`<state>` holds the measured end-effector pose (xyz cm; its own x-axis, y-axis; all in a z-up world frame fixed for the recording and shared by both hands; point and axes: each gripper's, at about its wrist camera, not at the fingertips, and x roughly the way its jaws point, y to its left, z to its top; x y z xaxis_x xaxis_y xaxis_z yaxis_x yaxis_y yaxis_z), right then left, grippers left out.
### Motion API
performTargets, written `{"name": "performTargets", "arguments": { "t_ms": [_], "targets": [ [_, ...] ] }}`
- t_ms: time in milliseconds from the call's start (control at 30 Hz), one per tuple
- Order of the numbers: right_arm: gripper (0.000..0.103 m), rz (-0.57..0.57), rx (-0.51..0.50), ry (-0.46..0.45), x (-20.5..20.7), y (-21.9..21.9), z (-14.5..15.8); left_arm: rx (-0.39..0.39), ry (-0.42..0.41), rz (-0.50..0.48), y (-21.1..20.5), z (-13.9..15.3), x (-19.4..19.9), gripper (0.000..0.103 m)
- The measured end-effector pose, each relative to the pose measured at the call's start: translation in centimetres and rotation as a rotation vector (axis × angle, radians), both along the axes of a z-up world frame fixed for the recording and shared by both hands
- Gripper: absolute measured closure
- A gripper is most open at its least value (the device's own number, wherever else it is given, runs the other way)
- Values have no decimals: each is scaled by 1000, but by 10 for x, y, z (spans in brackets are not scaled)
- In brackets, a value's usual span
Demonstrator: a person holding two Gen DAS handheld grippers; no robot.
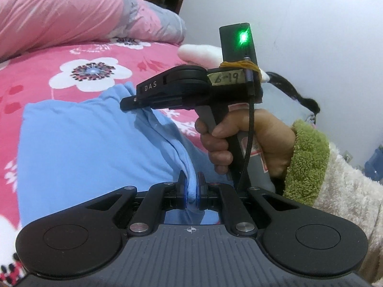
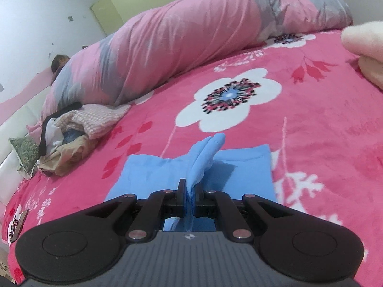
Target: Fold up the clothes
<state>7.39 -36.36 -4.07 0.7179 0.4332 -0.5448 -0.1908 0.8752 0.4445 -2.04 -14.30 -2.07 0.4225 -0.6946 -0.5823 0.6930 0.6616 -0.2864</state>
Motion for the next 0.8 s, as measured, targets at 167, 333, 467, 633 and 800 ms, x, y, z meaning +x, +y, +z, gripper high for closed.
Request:
{"name": "performTargets", "arguments": {
  "t_ms": [167,333,467,633,800],
  "targets": [
    [100,-1,51,21,12,-16,-10,4,27,-12,-17,-5,8,98],
    [100,-20,102,38,20,-33,-17,-4,39,-30,-30,-4,10,98],
    [100,-26,128,39,23,-43,-20,-6,40,-47,-41,-5,15,98],
    [100,-31,127,5,17,-50,-14,-4,38,-72,-49,-7,17,98],
    [100,-36,115,66,23,-55,-31,26,71,-81,-56,-20,20,98]
  ]
}}
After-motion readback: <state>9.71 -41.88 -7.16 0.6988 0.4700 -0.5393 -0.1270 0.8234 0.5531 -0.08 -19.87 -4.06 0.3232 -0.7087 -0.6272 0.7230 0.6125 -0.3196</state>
